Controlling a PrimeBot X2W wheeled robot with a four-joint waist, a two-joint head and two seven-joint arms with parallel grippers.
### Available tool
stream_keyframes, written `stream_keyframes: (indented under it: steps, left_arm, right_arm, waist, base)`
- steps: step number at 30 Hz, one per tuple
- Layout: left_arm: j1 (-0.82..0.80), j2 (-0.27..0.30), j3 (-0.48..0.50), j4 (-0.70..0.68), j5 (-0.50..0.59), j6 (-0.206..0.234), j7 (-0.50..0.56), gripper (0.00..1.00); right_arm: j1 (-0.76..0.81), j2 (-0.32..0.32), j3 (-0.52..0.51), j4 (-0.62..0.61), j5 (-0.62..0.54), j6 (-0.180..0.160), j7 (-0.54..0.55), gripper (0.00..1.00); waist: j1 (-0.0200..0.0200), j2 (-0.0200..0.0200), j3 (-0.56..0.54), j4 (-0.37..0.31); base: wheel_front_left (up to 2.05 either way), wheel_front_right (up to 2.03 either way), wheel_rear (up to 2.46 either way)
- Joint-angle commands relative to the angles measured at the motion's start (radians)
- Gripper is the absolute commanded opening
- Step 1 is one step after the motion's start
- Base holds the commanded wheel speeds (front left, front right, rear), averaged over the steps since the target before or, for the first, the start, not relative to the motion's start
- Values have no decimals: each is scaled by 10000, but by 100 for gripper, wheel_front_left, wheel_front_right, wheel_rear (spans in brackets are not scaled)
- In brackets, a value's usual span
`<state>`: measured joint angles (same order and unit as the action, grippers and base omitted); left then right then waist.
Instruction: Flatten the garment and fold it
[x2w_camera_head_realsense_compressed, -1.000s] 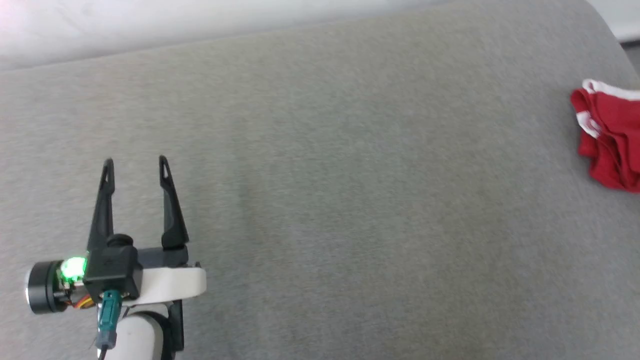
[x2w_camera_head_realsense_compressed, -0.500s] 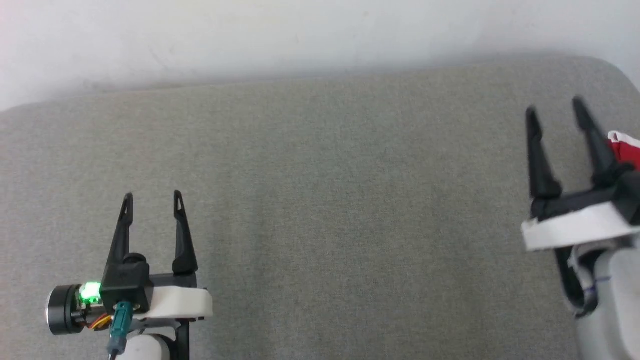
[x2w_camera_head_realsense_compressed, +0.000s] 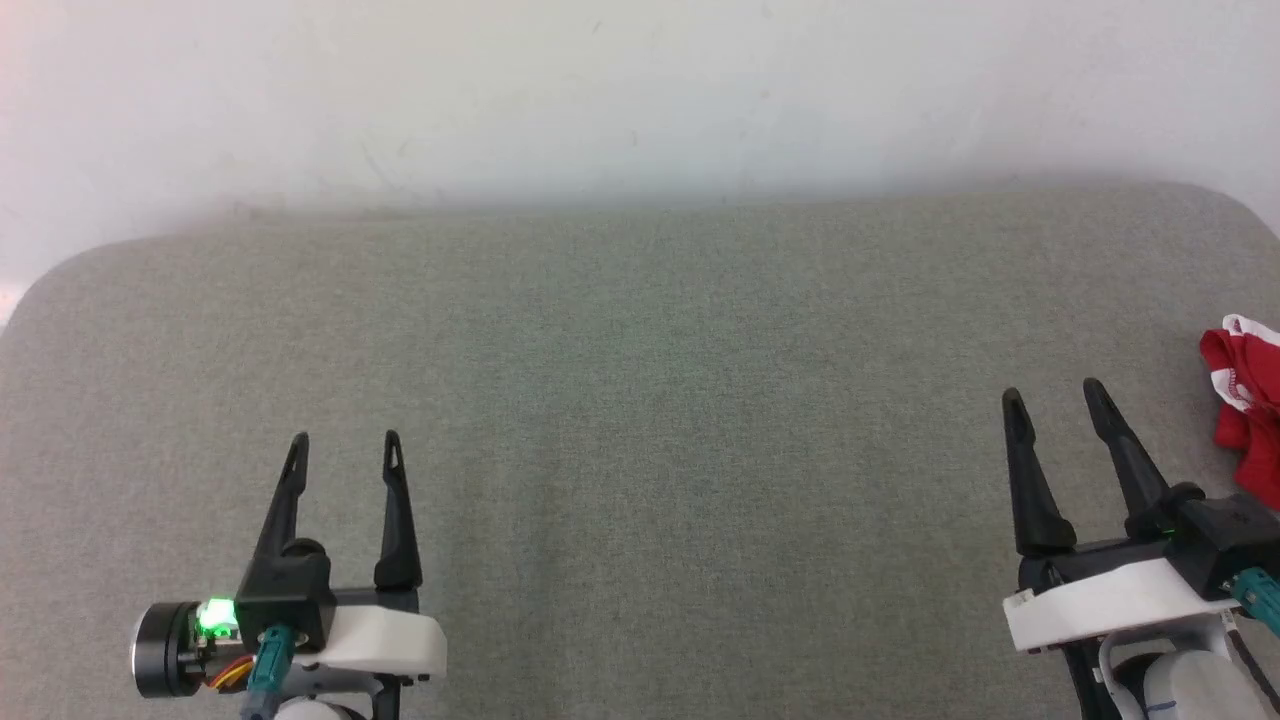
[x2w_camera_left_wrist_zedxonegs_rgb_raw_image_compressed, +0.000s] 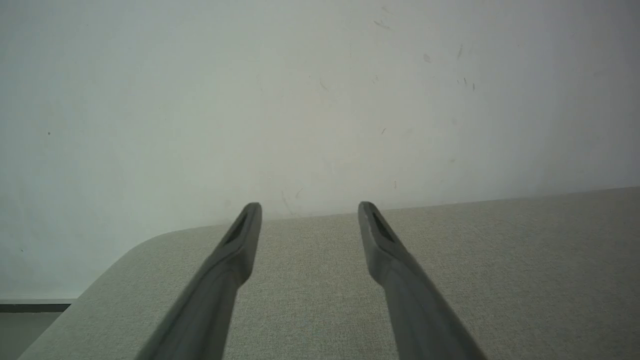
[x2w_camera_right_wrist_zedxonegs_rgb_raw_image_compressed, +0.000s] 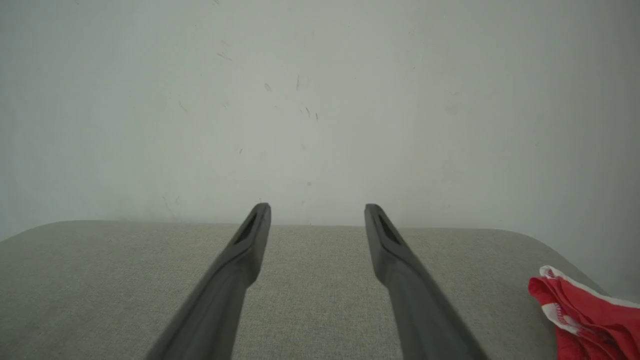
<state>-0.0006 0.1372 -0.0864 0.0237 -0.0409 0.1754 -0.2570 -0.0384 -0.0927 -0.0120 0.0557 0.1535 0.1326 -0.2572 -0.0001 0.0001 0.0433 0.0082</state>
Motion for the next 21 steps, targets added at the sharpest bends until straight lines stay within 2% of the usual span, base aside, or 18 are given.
stream_keyframes:
  steps: [1, 2, 3, 21]
  left_arm:
    - [95, -31, 7, 16, 69, -86, -47, 100]
    - [101, -53, 33, 0, 50, -104, -47, 100]
    - [-4, -45, 14, -12, -5, -71, 6, 0]
    - [-5, -145, 109, -40, 44, -278, 333, 0]
  right_arm:
    - [80, 4, -4, -20, -8, -19, -45, 100]
    - [97, -7, -14, -9, -11, -19, -45, 100]
    - [30, -13, -21, 3, 0, 0, 6, 0]
    - [71, 43, -4, -66, -191, -1, 328, 0]
  waist:
    - [1, -1, -38, 31]
    - [1, -1, -51, 46]
    - [1, -1, -41, 32]
    - [1, -1, -92, 18]
  base:
    - [0, 0, 0]
    - [0, 0, 0]
    - [0, 0, 0]
    - [0, 0, 0]
